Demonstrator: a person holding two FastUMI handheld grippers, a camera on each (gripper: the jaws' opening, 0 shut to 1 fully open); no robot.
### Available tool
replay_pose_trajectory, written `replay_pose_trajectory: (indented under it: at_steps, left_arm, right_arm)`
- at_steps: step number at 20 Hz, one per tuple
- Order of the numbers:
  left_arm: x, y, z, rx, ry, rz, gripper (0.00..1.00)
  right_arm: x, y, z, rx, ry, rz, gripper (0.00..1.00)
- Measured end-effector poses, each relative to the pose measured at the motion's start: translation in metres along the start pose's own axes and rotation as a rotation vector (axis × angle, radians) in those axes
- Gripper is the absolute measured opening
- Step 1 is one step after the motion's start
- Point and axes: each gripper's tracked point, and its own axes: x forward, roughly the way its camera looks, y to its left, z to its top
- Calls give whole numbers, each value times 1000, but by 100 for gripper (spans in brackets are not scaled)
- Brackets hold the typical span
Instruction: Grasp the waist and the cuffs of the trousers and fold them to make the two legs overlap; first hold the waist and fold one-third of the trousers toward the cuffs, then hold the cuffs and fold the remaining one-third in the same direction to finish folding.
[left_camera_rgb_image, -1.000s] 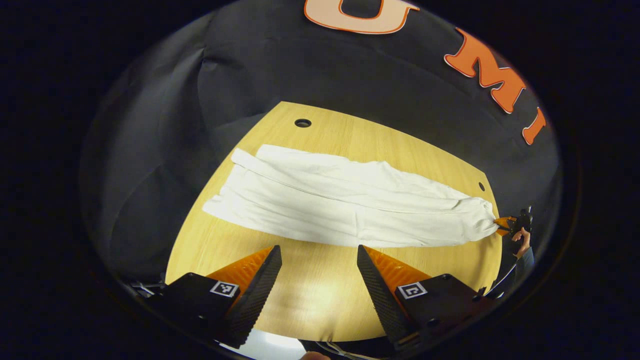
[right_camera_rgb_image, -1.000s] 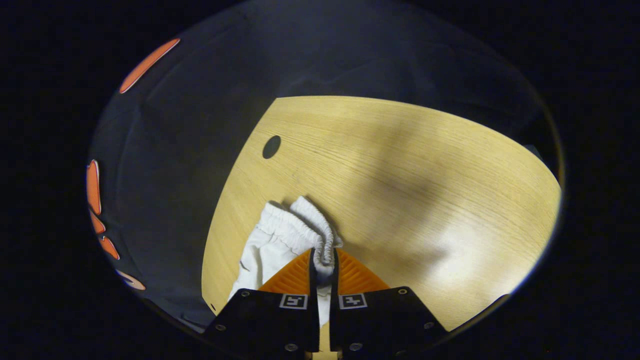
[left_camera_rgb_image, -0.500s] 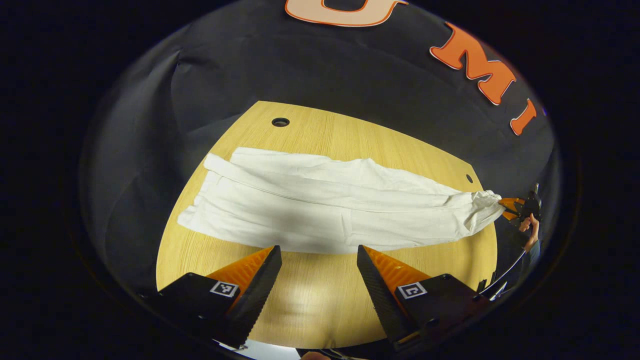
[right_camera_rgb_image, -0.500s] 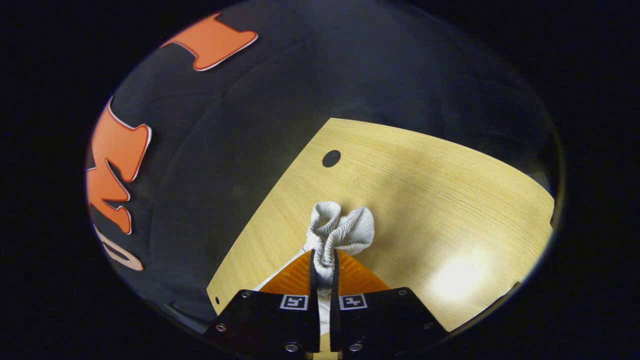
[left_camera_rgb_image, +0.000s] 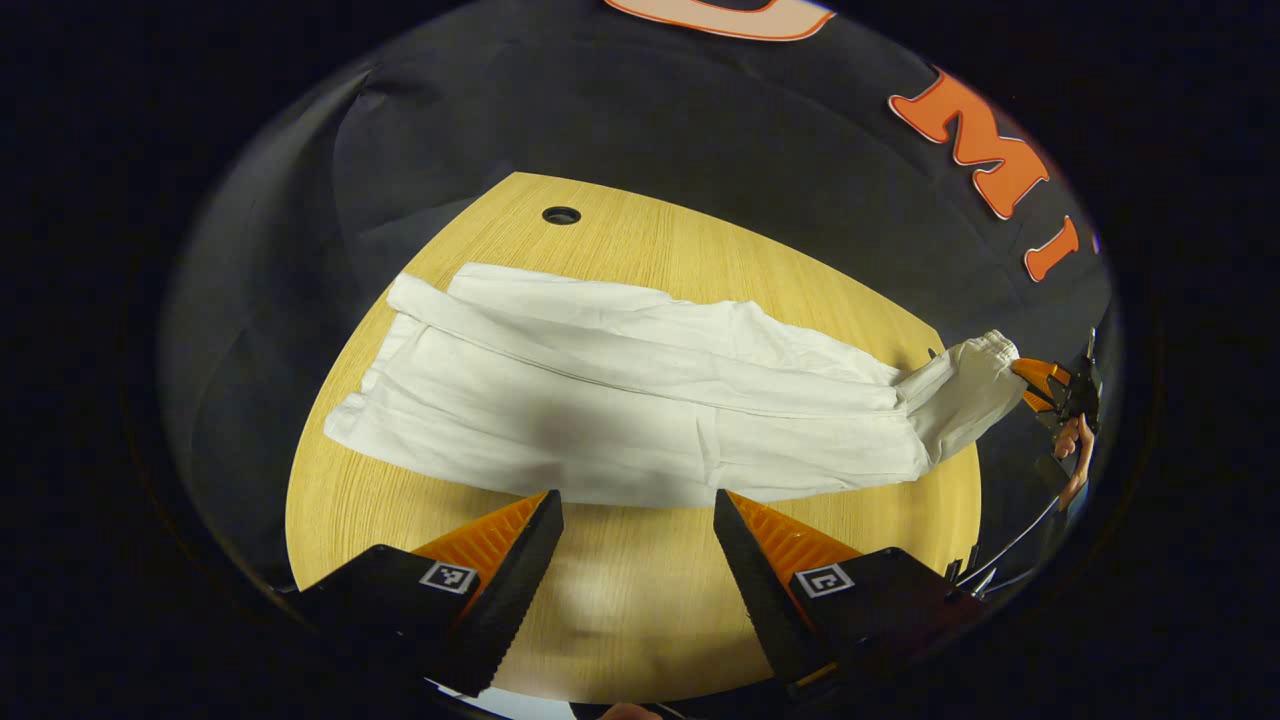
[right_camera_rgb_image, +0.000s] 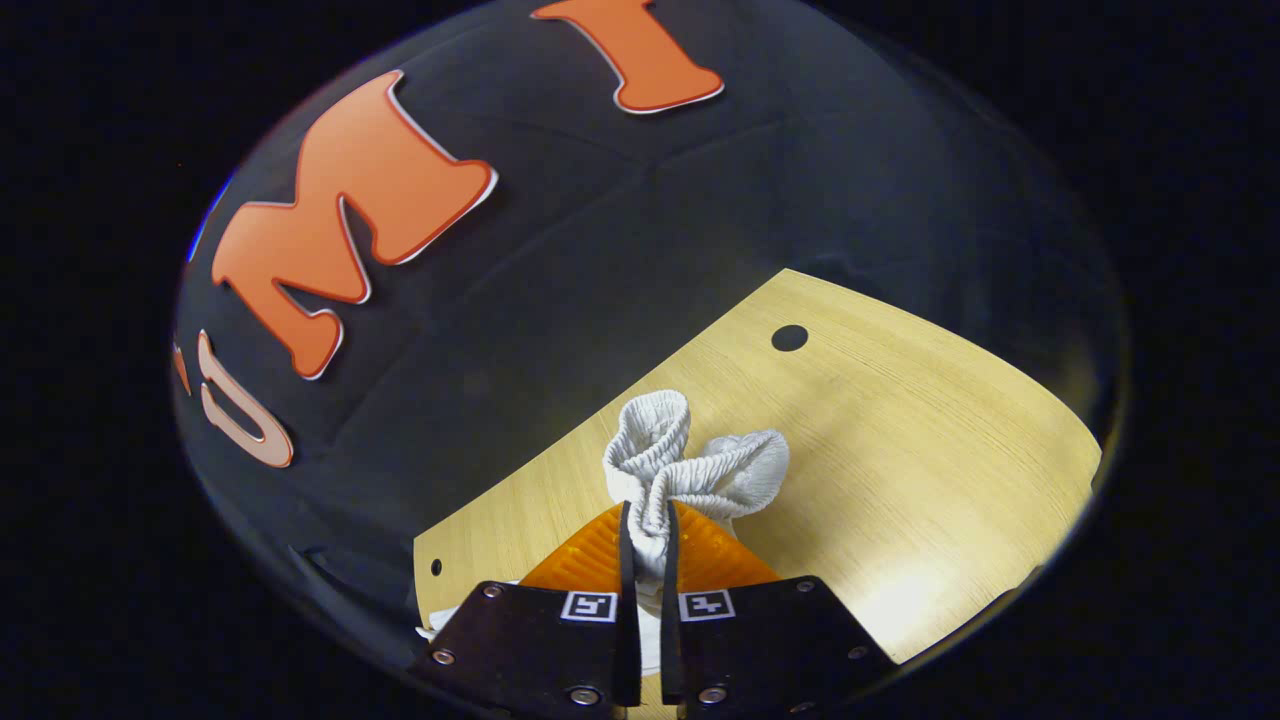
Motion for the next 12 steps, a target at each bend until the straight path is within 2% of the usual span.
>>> replay_pose_trajectory:
  at_steps: [6, 12]
  left_arm:
    - [2, 48, 5, -29, 10, 10, 100]
    - [1, 76, 8, -123, 7, 49, 100]
  right_arm:
    - [-3, 3, 12, -90, 23, 65, 8]
    - [-2, 2, 10, -129, 85, 125, 8]
